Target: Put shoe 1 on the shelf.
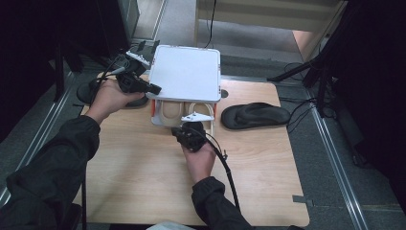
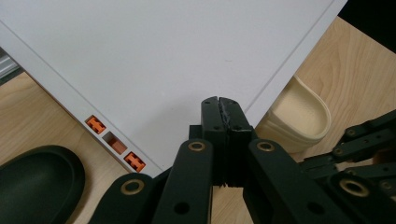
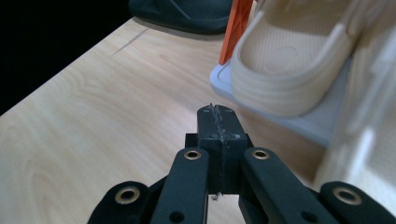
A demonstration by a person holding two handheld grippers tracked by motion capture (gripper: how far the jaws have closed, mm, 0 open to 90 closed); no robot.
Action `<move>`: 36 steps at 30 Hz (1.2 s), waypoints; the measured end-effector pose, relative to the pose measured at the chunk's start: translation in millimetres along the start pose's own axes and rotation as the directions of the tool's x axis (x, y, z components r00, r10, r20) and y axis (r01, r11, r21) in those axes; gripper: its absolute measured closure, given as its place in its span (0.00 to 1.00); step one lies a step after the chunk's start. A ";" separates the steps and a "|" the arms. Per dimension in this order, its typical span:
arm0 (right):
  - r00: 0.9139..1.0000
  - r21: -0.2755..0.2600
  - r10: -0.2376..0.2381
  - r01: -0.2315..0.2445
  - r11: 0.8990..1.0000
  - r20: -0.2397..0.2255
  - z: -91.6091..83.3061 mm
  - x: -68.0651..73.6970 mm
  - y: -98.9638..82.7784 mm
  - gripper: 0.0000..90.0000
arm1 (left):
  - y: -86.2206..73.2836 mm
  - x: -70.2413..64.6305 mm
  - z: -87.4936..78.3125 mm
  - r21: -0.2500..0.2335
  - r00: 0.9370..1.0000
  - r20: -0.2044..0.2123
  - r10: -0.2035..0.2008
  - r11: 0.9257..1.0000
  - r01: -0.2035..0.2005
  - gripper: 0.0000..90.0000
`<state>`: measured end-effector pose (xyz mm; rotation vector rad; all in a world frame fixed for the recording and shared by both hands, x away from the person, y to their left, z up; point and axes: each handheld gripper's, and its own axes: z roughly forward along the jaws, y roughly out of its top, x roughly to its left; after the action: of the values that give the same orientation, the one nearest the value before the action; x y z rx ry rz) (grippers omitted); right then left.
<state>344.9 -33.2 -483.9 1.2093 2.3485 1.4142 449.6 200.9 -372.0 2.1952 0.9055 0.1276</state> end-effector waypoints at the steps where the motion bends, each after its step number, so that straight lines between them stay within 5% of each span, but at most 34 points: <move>1: 1.000 0.000 -0.001 0.001 1.000 -0.002 -6.3 -1.7 -2.8 1.00 | 0.0 -0.1 0.0 0.000 1.000 -0.001 0.000 1.000 0.000 1.00; 5: 1.000 -0.024 0.014 -0.014 1.000 -0.028 -26.1 -9.1 -13.0 1.00 | 0.2 0.0 0.0 0.002 1.000 0.000 -0.003 1.000 0.003 1.00; 14: 1.000 0.009 -0.023 0.023 1.000 0.016 -57.2 -27.2 -39.6 1.00 | 0.4 0.0 0.2 0.000 1.000 0.001 -0.009 1.000 0.009 1.00; 25: 0.998 0.052 -0.037 0.035 0.998 0.042 -61.8 -46.1 -61.1 1.00 | 0.0 0.6 -0.2 0.002 1.000 0.003 -0.009 1.000 0.009 1.00; 36: 0.998 0.079 -0.016 0.011 0.997 0.063 -57.7 -58.7 -60.4 1.00 | 0.0 0.5 0.0 0.001 1.000 0.003 -0.008 1.000 0.008 1.00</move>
<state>321.7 -127.4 -516.0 1.2369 2.3855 1.2711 450.0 201.2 -372.0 2.1923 0.9131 0.1200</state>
